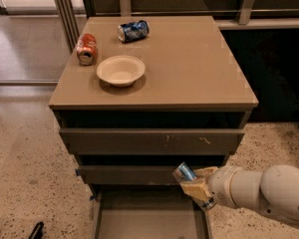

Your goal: Place redbull can into bottom drawer

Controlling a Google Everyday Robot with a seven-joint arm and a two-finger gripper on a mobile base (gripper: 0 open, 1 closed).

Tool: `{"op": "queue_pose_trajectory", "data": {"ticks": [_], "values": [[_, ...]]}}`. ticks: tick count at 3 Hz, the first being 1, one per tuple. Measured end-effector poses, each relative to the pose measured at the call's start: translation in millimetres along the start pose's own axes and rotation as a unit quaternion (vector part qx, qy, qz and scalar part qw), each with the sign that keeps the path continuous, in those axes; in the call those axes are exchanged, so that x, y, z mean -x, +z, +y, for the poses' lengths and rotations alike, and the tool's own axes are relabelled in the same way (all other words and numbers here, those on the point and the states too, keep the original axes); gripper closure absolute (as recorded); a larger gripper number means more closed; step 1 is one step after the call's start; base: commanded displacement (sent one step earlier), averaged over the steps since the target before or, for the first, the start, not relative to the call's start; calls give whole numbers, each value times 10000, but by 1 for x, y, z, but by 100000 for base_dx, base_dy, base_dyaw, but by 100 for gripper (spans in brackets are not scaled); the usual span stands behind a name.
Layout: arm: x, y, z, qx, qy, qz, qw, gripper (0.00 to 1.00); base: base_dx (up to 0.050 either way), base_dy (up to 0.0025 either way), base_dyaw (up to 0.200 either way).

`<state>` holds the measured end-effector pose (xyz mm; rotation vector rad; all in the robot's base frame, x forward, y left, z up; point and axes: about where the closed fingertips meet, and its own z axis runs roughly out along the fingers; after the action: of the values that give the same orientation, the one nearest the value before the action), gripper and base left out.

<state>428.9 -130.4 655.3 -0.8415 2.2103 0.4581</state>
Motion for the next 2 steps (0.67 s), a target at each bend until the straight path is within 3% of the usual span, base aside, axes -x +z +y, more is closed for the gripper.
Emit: {"op": "queue_pose_trajectory", "data": {"ticks": [2], "values": [[-82, 54, -22, -17, 672, 229, 9975, 100, 0, 0, 0]]}}
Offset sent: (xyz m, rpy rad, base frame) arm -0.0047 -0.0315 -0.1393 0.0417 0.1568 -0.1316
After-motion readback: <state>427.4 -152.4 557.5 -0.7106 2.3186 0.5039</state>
